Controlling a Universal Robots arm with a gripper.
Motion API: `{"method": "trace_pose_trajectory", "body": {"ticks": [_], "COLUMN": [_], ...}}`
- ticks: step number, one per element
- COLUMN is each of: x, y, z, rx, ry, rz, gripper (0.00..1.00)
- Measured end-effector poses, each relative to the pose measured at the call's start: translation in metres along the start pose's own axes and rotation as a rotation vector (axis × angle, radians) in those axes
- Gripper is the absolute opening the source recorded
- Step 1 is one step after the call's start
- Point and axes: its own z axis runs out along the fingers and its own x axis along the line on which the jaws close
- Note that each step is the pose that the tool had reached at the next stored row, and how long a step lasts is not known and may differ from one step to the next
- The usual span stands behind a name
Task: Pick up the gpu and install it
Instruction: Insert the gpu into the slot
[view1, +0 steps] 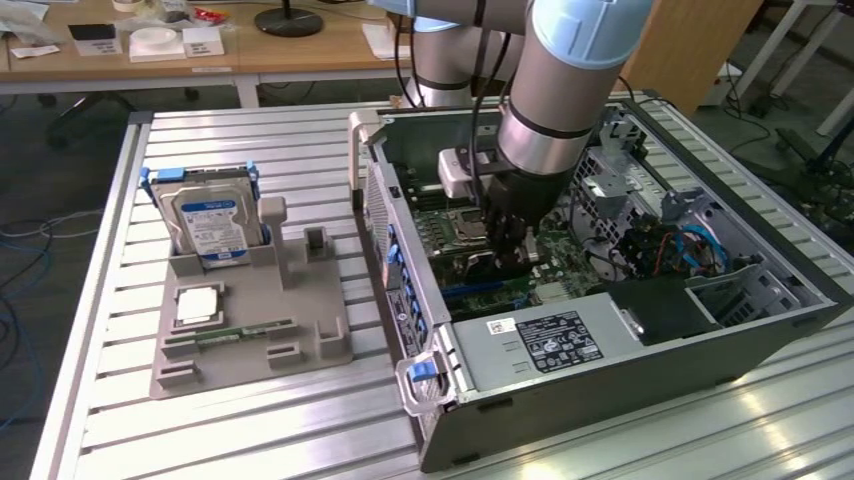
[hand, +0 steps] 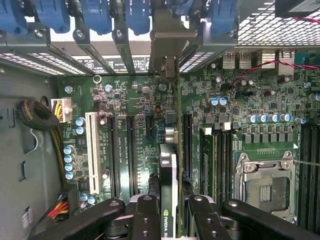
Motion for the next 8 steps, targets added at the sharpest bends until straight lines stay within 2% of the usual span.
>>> {"method": "trace_pose_trajectory", "body": {"ticks": [2,3,8], "x": [-0.0001,-0.0001,-0.0001], "y": [-0.0018,-0.0023,-0.0024], "z": [0.0,0.0,0.0002], "rx": [-0.007,-0.0086,-0.0088], "ry": [0.0006,0.0008,0.0023], "rz": [0.001,0.001,0.001], "gripper": [0.27,0.27,0.27]}}
